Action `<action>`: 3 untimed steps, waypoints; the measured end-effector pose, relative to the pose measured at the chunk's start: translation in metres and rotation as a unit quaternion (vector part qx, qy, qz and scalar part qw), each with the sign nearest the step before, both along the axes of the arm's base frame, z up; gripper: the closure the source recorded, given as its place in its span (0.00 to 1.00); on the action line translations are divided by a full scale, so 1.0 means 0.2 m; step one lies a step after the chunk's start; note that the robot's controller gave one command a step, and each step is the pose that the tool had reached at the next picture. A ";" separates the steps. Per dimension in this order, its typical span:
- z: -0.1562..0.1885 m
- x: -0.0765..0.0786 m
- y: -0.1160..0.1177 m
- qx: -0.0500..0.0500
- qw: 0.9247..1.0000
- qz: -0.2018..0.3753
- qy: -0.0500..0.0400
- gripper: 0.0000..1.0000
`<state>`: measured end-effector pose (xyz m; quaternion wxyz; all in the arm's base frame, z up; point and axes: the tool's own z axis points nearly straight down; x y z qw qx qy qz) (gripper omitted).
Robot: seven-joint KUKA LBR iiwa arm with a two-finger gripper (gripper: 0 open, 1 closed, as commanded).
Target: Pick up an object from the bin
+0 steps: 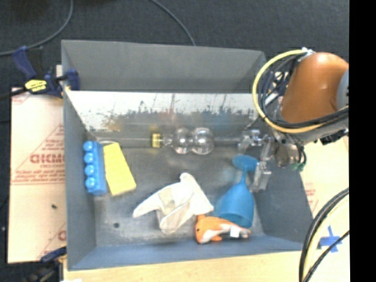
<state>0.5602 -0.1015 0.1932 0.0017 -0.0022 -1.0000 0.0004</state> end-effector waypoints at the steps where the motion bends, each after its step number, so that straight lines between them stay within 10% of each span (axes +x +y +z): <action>1: 0.02 0.01 0.00 0.000 1.000 0.002 -0.004 0.00; 3: 0.10 -0.13 -0.18 -0.001 0.996 0.091 -0.004 0.00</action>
Offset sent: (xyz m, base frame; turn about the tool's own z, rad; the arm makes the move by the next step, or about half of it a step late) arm -0.0331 0.0085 -0.0733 0.2568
